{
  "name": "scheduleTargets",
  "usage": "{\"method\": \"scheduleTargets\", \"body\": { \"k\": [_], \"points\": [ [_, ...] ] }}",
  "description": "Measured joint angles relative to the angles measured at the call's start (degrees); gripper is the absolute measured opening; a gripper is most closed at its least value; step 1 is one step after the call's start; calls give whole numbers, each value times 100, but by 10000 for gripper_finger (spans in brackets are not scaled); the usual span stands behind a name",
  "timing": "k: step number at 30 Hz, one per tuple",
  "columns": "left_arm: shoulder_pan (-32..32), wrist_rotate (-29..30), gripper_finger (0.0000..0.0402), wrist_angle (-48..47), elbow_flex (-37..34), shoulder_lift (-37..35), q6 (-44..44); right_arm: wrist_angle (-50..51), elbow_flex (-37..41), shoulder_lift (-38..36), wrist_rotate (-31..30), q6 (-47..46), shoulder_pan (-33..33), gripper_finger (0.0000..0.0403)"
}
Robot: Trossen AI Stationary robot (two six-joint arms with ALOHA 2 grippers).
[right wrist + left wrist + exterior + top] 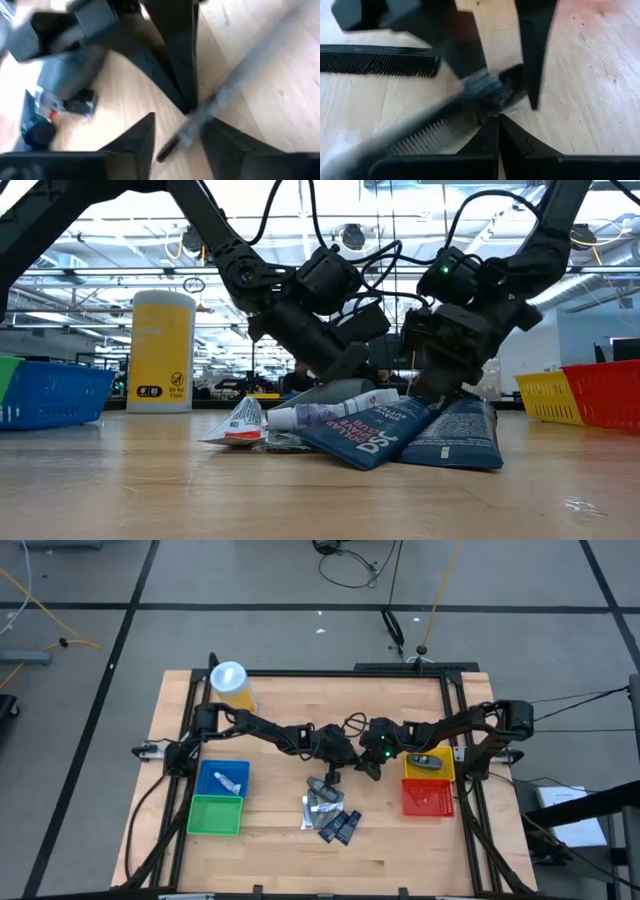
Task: Pick & Place Travel size toiletries
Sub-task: Put the black comb into the red basket
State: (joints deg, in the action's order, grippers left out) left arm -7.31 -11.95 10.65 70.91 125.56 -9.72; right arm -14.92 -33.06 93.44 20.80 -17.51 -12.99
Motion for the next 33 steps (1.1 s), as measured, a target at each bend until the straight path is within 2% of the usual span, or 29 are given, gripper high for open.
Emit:
{"method": "scheduleTargets", "body": {
  "k": [6, 7, 12, 18, 22, 24, 27, 33],
  "points": [
    [-20, 110, 21, -679, -45, -527, -4, 400, 0, -144, -580, 488, 81, 19],
    [-11, 108, 24, -772, -52, -622, -4, 407, 0, -150, -676, 562, 119, 11],
    [109, 439, 32, -1322, -28, -1419, -2, 493, 8, -339, -1405, 660, 411, 18],
    [407, 1687, 24, -2439, -31, -2407, 129, 794, 32, -911, -2351, 770, 891, 9],
    [621, 2606, 11, -2678, -257, -2770, 386, 1391, -31, -1562, -2870, 549, 1287, 7],
    [686, 2815, 4, -2543, -541, -2838, 499, 1844, -146, -1934, -2982, 429, 1530, 5],
    [745, 2863, 4, -1856, -1100, -2837, 730, 2636, -497, -2436, -3159, 157, 2000, 5],
    [871, 2850, 23, 813, -2486, -2577, 1141, 5195, -1554, -2962, -2969, -933, 2991, 4]
  ]
}}
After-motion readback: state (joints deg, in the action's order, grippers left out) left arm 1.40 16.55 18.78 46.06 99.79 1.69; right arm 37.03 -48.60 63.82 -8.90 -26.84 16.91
